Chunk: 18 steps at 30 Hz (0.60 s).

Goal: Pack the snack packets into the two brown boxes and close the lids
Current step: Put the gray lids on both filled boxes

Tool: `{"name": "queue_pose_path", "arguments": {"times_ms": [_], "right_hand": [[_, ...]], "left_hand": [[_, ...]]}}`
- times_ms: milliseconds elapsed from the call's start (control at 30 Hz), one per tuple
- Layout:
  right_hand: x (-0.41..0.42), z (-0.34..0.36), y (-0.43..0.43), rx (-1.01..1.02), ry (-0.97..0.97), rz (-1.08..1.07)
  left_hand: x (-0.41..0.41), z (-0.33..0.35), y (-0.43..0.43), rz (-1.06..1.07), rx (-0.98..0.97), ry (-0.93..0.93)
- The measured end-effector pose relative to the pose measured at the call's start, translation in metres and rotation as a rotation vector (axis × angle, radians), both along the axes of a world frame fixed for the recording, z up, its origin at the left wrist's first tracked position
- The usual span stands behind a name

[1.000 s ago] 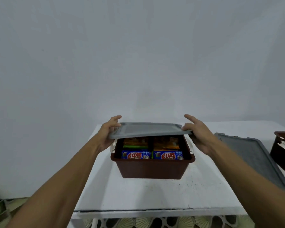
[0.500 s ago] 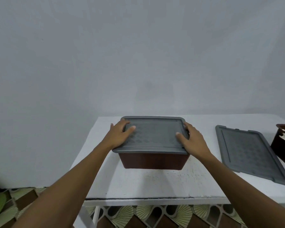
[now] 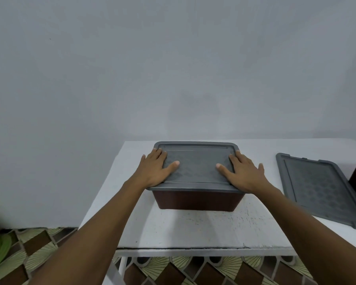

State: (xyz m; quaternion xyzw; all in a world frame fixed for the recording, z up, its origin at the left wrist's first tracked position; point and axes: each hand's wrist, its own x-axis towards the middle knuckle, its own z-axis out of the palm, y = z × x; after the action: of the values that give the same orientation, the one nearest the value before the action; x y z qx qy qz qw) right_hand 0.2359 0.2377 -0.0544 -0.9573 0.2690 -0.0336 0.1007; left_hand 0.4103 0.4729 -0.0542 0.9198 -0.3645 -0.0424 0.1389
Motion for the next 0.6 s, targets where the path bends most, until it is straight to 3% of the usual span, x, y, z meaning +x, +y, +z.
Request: {"name": "queue_pose_path", "arguments": {"times_ms": [100,233,400,600], "right_hand": [[-0.003,0.001,0.000,0.114,-0.064,-0.022],[-0.006,0.003,0.003,0.219,-0.196,-0.041],[-0.008,0.005,0.008,0.202,-0.304,-0.102],[-0.016,0.014,0.018,0.096,-0.389,-0.076]], "left_hand": [[-0.004,0.000,0.002,0.072,-0.068,0.048],[-0.005,-0.003,0.006,0.255,-0.302,0.147],[-0.017,0.002,0.007,0.361,-0.410,-0.041],[-0.024,0.006,0.013,0.340,-0.491,-0.118]]}}
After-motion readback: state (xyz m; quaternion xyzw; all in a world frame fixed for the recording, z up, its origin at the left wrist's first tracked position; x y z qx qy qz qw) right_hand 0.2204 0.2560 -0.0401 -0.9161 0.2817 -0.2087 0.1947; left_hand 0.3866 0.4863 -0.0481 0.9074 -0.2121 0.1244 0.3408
